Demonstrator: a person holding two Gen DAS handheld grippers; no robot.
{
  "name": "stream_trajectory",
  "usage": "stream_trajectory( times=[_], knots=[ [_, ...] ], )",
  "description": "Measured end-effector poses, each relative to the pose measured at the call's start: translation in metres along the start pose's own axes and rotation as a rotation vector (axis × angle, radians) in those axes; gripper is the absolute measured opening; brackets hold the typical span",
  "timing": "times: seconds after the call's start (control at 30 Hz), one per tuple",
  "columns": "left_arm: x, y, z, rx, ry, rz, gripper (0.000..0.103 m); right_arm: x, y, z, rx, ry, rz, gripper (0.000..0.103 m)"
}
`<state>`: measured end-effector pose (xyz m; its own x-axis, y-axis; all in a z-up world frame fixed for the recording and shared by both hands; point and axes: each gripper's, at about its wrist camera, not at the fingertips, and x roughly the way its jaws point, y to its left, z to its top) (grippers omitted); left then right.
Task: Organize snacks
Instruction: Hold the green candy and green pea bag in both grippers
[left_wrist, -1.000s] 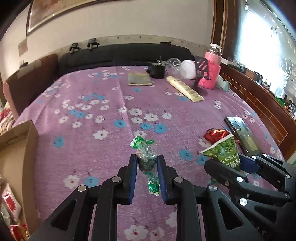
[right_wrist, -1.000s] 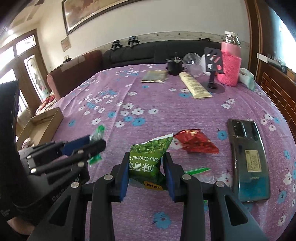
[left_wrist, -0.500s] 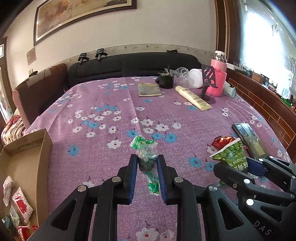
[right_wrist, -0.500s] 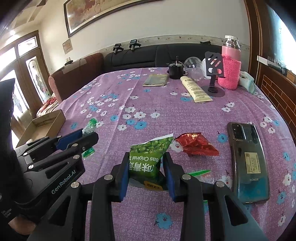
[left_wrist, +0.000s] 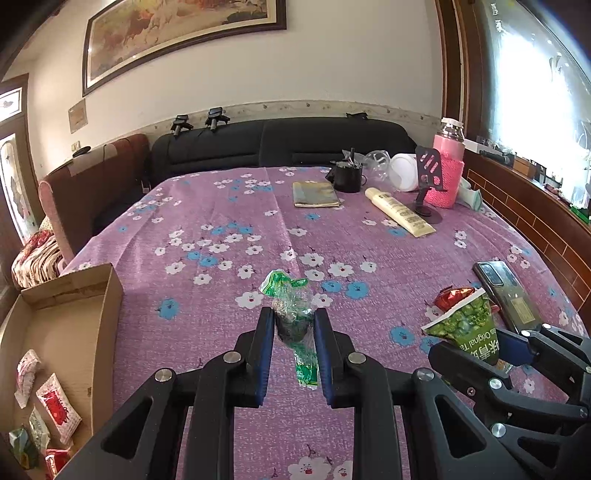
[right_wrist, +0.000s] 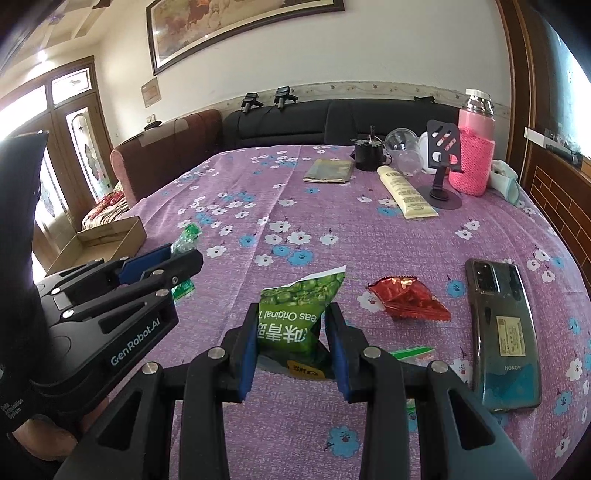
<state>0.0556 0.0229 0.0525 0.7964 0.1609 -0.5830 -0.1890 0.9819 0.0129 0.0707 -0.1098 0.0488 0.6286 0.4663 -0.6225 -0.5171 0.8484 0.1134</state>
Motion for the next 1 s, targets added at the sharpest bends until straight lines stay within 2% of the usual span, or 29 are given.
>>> stream_trajectory(
  times=[1.0],
  knots=[
    [-0.022,0.005,-0.008,0.007,-0.057,0.050,0.022,-0.006,0.007,0.000,-0.025,-0.029,0.012,0.033]
  ],
)
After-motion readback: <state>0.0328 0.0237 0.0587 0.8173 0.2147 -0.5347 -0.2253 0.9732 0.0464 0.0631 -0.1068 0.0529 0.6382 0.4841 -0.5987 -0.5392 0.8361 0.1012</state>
